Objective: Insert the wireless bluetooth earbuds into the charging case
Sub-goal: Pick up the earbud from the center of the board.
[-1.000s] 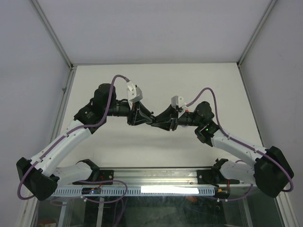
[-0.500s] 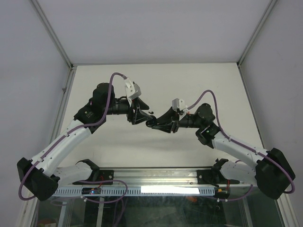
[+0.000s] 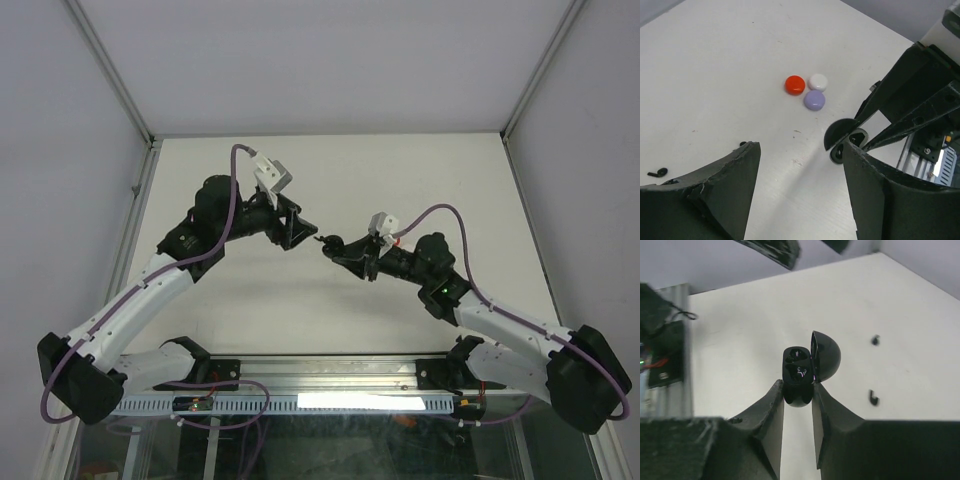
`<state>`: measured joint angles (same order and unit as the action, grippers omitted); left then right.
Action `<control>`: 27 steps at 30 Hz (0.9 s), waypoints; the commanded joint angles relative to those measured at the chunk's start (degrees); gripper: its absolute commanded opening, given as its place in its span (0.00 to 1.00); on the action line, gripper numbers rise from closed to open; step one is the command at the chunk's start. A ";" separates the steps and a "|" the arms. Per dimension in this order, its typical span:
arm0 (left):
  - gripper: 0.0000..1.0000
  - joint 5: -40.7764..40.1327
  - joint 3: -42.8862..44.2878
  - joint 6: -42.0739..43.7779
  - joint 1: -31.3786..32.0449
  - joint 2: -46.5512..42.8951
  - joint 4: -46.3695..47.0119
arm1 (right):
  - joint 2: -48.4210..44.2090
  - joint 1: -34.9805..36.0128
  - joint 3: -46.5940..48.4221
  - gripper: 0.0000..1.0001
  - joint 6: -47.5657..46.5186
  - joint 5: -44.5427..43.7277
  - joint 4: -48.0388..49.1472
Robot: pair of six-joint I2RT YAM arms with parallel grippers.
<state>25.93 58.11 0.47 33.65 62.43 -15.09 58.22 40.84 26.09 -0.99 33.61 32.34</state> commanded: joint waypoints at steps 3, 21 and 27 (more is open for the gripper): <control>0.67 -9.12 -0.30 -7.32 -0.43 4.72 3.14 | -3.14 -0.14 -5.17 0.00 -4.02 -23.72 8.23; 0.52 -18.63 11.42 -8.85 1.44 33.63 -0.53 | -5.86 -0.14 -11.67 0.00 -3.55 -35.65 15.18; 0.47 -20.42 15.92 -7.25 2.09 41.11 -1.55 | -6.09 -0.14 -10.51 0.00 -3.49 -34.06 13.36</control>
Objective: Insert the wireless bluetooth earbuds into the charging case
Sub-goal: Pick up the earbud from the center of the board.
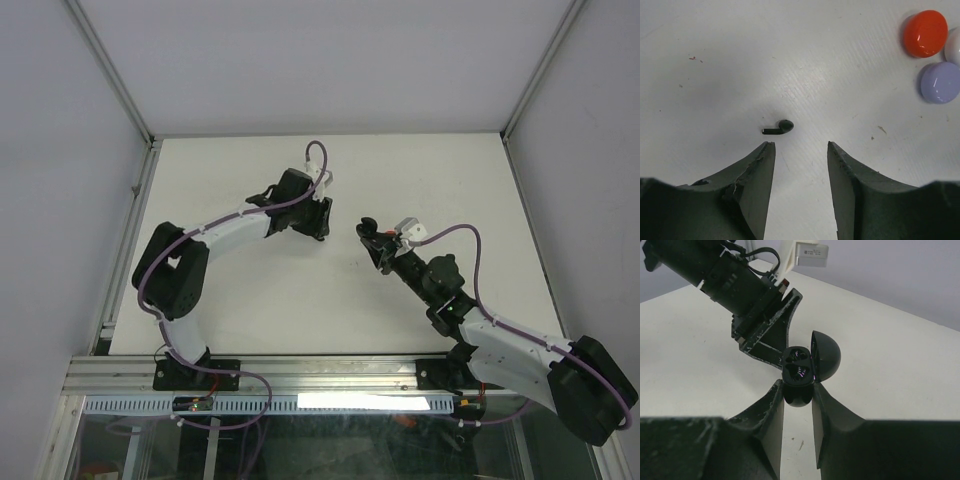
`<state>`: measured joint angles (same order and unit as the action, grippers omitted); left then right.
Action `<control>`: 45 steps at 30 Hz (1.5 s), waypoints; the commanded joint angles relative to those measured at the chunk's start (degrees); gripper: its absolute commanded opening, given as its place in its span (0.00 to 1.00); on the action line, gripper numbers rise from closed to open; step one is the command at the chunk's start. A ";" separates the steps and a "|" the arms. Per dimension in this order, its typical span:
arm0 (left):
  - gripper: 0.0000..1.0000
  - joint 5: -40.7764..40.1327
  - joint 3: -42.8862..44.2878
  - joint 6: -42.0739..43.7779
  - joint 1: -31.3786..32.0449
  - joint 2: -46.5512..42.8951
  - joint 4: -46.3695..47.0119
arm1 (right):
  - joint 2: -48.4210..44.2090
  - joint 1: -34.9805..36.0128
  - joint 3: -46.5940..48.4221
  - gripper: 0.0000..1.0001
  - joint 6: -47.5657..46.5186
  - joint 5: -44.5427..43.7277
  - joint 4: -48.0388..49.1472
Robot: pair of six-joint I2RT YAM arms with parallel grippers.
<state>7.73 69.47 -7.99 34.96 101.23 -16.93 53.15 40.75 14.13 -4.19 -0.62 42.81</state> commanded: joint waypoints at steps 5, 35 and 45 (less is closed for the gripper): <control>0.42 -4.26 8.48 2.48 1.96 7.33 -1.41 | -1.41 -0.05 1.78 0.00 -0.21 0.62 2.34; 0.21 -16.60 12.59 3.93 6.39 15.10 -9.66 | -1.47 -0.27 2.13 0.00 0.38 1.03 1.57; 0.11 -17.33 9.11 1.27 6.25 8.37 -6.08 | -0.67 -0.31 3.64 0.00 0.97 3.81 0.30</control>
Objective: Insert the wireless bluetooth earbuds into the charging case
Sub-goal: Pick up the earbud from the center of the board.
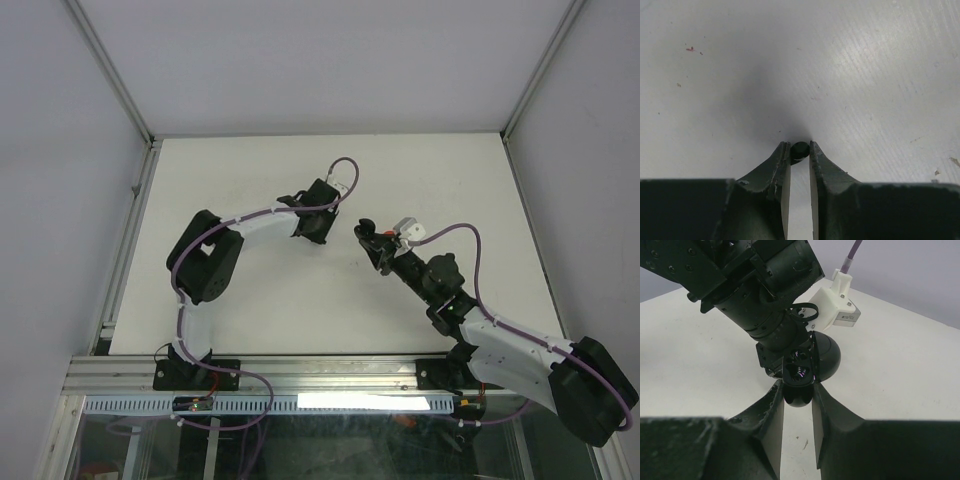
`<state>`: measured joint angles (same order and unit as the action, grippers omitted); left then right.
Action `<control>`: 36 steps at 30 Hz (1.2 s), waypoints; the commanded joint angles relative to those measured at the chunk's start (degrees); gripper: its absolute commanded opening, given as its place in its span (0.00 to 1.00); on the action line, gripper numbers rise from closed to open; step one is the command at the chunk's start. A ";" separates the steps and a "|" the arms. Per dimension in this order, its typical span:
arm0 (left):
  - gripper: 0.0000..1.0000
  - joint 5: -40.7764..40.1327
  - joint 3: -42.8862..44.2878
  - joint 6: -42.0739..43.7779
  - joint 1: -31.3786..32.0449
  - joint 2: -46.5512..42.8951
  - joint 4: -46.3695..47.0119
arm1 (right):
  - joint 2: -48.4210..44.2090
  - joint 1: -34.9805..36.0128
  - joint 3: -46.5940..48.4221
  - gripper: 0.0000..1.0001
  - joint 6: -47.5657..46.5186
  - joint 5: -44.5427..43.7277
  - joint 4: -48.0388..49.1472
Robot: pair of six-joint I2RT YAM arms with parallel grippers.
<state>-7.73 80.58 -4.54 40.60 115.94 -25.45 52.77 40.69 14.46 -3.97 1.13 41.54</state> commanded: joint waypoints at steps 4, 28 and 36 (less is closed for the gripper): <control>0.10 -1.22 -6.06 -3.92 0.30 -13.25 5.59 | 0.05 -0.26 3.60 0.00 1.23 3.58 2.45; 0.13 19.35 -28.02 -29.25 -5.88 -54.93 30.95 | 4.45 -0.31 4.80 0.00 2.96 15.10 17.30; 0.13 27.86 -32.62 -38.59 -5.75 -55.75 42.22 | 8.39 -0.27 7.59 0.00 4.18 18.62 20.80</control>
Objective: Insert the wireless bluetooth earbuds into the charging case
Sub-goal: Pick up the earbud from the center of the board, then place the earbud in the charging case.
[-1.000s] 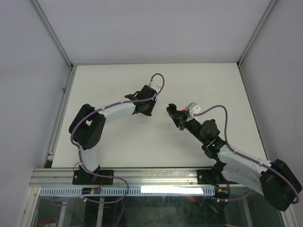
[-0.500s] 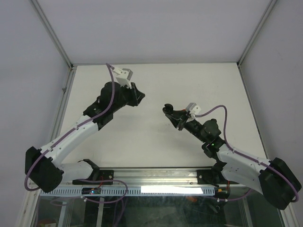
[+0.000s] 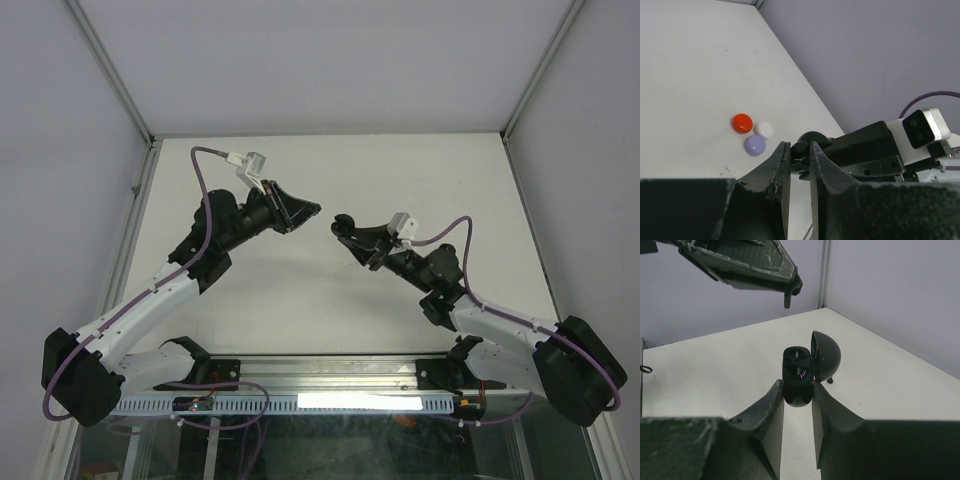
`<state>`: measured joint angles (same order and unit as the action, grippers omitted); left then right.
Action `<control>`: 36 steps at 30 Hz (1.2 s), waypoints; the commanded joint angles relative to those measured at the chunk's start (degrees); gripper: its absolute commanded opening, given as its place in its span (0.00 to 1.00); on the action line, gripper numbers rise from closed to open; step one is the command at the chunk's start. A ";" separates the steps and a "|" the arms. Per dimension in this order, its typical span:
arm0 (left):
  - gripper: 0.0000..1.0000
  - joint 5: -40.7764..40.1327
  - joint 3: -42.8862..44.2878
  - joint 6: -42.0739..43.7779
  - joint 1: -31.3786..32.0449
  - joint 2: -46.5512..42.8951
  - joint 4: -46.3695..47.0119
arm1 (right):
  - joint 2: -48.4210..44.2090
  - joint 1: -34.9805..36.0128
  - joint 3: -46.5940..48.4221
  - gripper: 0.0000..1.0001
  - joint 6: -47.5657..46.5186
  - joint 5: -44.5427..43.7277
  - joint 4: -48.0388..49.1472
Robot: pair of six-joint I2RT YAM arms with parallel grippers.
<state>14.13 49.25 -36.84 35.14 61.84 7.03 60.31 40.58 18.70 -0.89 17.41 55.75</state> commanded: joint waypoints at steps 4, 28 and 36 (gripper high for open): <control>0.13 7.98 -2.06 -6.89 0.14 -2.37 12.11 | 2.00 -0.23 4.05 0.00 1.53 2.69 7.49; 0.12 4.84 -6.68 -10.08 5.79 1.00 21.31 | 5.08 -0.22 4.59 0.00 5.06 4.55 12.60; 0.11 2.61 -6.74 -8.10 6.06 0.82 18.78 | 4.52 -0.18 4.33 0.00 5.32 5.02 12.77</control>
<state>18.70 42.54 -46.92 40.58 63.07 24.64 65.36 40.58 20.97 3.68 21.80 64.47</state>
